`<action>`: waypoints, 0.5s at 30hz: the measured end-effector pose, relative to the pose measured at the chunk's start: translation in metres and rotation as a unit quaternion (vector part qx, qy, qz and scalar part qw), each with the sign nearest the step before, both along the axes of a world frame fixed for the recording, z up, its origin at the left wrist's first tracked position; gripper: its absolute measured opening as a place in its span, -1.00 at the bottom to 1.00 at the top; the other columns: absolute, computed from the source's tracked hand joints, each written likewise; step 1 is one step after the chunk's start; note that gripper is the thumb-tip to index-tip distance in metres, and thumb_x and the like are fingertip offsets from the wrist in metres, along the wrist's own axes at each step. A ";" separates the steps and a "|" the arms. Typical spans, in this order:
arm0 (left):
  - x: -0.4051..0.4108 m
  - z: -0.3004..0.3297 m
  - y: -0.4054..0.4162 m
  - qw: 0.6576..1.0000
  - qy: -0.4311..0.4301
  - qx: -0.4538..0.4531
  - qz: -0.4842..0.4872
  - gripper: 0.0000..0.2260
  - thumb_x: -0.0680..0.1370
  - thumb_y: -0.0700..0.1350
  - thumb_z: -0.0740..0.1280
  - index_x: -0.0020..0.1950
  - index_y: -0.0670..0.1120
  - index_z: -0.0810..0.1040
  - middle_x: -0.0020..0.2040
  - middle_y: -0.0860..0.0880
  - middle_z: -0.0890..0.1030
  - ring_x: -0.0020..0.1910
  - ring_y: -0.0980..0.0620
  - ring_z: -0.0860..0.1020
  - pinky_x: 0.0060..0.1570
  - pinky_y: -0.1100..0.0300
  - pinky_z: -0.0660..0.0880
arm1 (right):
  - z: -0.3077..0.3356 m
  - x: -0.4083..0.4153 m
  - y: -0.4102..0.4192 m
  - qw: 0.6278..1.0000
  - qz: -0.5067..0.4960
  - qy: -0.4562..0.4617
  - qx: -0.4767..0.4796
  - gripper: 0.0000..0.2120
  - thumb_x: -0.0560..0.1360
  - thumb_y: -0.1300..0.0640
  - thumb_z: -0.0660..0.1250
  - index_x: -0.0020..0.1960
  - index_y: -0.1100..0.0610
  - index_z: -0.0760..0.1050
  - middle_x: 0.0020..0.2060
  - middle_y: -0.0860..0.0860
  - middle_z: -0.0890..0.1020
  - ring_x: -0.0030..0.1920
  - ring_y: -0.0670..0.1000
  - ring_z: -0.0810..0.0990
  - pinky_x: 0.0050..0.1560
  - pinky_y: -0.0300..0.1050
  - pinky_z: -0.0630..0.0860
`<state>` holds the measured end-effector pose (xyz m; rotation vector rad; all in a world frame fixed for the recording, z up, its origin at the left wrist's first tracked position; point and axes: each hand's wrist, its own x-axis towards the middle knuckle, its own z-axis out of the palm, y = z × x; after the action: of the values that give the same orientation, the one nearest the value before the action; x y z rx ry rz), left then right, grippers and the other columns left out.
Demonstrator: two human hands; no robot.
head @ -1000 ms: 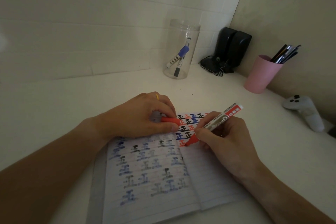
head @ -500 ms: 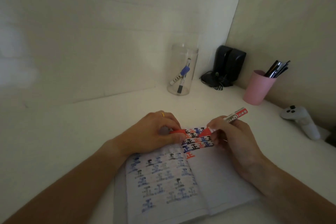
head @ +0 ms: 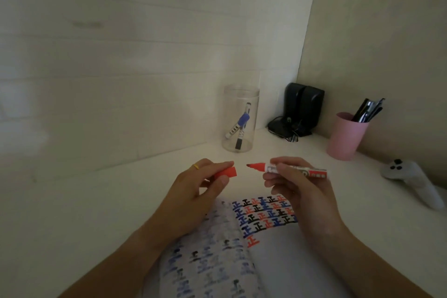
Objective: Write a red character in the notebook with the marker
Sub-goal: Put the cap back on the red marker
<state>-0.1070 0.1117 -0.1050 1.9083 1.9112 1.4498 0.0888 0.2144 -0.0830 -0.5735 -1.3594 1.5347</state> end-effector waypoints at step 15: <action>0.011 0.009 -0.008 0.995 -0.082 0.006 -0.053 -0.71 0.56 -0.12 0.39 0.28 0.05 0.62 -0.02 0.07 0.69 -0.02 -0.01 0.66 0.03 0.25 0.60 | -0.003 0.002 -0.009 0.995 0.093 -0.043 0.003 -0.86 0.45 0.20 0.47 -0.03 0.23 0.71 -0.23 0.19 0.73 -0.22 0.10 0.68 -0.18 -0.15 0.60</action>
<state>-0.0956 0.1042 -0.0964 1.8044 1.7069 1.5358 0.0904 0.2055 -0.0863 -0.5258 -1.5182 1.6707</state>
